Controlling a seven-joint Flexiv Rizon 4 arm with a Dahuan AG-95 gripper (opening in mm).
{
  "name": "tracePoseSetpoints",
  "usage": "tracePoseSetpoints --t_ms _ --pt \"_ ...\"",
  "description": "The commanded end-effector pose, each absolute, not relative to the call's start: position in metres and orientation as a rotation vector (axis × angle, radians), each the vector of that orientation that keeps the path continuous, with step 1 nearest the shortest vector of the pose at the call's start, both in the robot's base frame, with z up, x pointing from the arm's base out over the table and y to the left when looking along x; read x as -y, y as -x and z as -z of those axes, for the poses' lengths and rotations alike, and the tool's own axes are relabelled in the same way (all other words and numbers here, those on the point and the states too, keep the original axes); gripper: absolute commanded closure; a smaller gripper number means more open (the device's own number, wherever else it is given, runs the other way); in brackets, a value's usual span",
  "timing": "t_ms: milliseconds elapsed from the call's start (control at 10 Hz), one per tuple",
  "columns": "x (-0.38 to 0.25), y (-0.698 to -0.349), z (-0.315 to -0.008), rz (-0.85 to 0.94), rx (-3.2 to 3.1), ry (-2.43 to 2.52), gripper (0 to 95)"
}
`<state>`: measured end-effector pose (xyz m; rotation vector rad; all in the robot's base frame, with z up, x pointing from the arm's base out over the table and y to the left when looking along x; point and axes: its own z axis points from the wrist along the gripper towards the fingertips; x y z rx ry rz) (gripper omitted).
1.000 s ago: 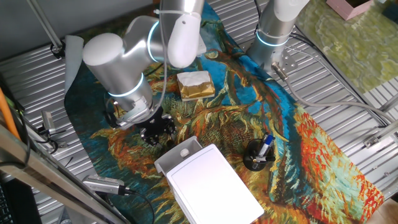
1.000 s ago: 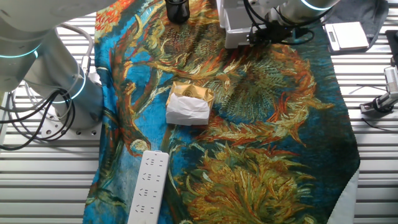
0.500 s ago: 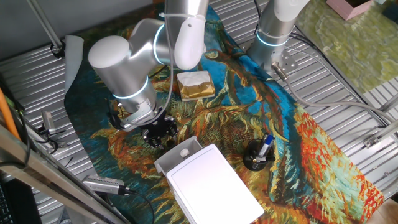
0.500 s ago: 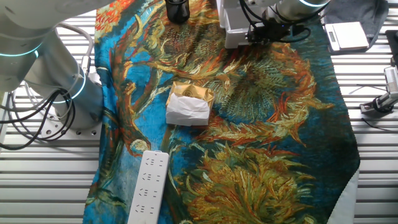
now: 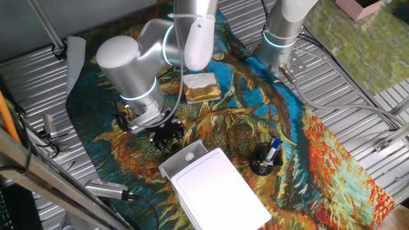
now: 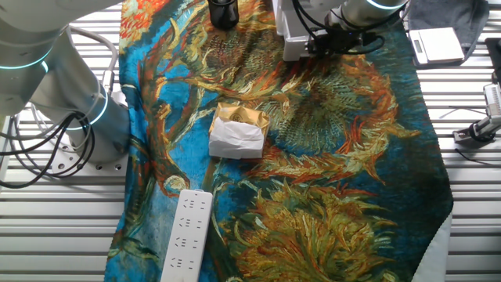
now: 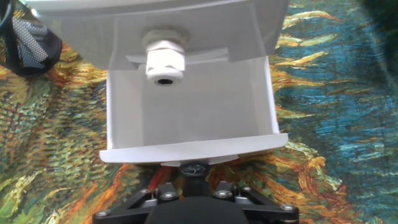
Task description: Grasp the handle and close the drawer
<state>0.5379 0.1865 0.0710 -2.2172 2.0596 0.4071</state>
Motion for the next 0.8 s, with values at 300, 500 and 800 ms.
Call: tracePoseSetpoints --t_ms 300,500,800 --pt "-0.1869 -0.5372 -0.0696 -0.396 -2.062 2.207 76.0" --pt "-0.1869 -0.5370 -0.0696 -0.389 -2.066 2.203 95.0" --pt "-0.1874 -0.5368 -0.0691 -0.378 -2.071 2.200 95.0"
